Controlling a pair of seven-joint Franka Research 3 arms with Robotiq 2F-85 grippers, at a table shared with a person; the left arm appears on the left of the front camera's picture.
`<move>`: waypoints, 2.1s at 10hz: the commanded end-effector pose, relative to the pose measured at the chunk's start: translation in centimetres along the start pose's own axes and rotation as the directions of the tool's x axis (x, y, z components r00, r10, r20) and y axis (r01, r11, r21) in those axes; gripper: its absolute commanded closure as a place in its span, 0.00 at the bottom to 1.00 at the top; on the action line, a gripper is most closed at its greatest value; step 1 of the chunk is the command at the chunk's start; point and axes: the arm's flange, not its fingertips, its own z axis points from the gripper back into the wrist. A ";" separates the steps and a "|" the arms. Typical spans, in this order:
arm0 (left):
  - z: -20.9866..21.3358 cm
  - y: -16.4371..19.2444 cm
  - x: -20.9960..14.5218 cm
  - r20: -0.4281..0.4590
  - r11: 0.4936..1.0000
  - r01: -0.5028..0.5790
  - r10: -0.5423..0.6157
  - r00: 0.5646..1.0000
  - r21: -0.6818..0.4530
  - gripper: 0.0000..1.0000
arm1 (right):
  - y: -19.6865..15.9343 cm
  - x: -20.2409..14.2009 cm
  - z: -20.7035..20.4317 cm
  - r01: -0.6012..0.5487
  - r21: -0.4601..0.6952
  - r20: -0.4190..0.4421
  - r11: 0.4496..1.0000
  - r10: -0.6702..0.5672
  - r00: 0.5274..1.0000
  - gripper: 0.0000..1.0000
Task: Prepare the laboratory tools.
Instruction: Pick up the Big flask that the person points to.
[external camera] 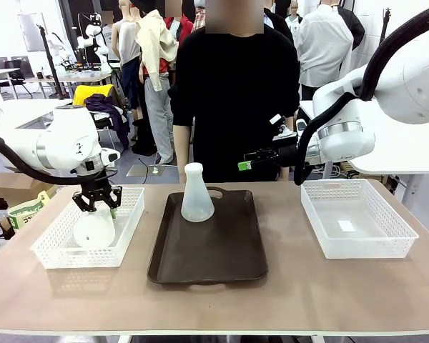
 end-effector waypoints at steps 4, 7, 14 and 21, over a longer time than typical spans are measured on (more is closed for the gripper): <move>0.0 0.0 0.0 0.001 1.000 0.008 -0.008 1.000 0.000 1.00 | 0.1 -0.1 0.0 -0.003 0.004 -0.009 1.000 0.003 1.000 0.00; 0.0 0.0 0.0 0.000 1.000 0.001 -0.001 1.000 0.000 1.00 | 0.1 -0.1 0.0 -0.003 0.004 -0.009 1.000 0.003 1.000 0.00; 0.4 0.1 0.2 0.011 1.000 -0.002 0.002 1.000 -0.002 1.00 | 0.1 -0.1 0.0 -0.003 0.004 -0.009 1.000 0.003 1.000 0.00; 0.4 0.1 0.2 0.011 1.000 -0.002 0.002 1.000 -0.002 1.00 | 0.1 -0.1 0.0 -0.003 0.004 -0.009 1.000 0.003 1.000 0.00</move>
